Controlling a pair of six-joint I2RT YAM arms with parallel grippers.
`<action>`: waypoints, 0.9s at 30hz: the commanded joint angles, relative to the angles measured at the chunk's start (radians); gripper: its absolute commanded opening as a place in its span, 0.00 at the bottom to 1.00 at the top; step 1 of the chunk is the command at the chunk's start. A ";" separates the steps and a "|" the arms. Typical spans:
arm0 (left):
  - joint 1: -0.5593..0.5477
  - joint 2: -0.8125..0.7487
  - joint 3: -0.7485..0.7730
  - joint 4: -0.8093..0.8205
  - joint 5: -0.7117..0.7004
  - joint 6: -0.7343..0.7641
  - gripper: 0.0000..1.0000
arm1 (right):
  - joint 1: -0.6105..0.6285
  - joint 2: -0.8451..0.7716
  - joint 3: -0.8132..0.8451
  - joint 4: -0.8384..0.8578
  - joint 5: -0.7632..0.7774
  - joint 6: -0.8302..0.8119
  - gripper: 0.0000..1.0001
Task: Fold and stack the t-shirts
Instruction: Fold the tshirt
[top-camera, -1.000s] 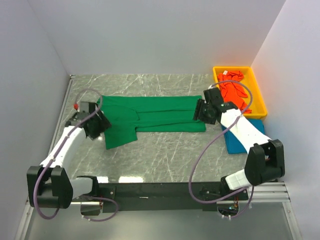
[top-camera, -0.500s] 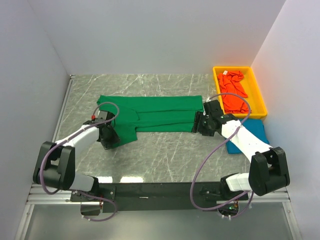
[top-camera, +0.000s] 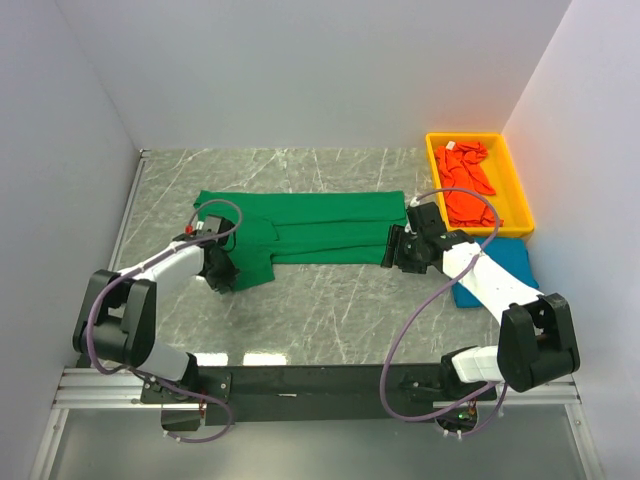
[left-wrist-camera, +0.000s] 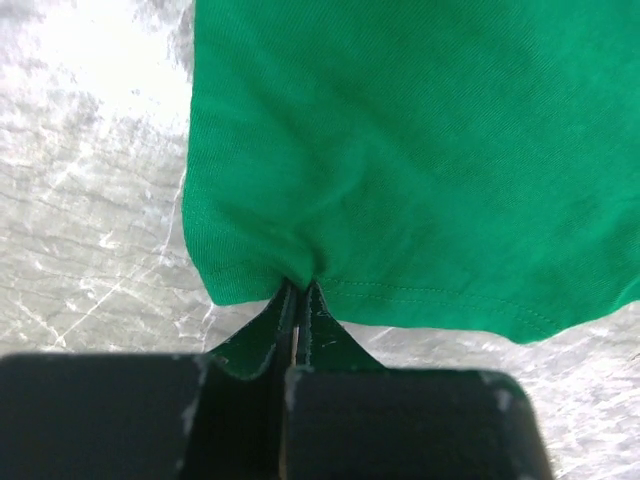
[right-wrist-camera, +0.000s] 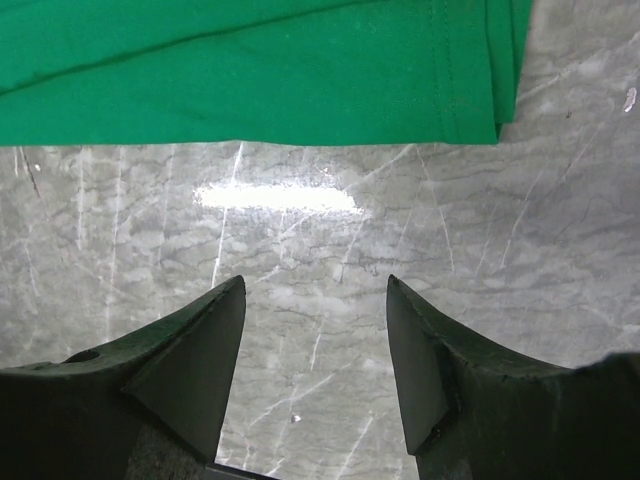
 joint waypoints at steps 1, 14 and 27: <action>-0.004 0.002 0.074 -0.032 -0.036 0.013 0.01 | 0.005 -0.021 0.003 0.027 0.000 -0.025 0.65; 0.067 0.277 0.606 -0.083 -0.006 0.157 0.01 | 0.005 -0.069 0.010 0.004 0.023 -0.041 0.64; 0.107 0.470 0.803 -0.022 0.011 0.194 0.01 | 0.005 -0.104 -0.036 0.014 0.012 -0.030 0.64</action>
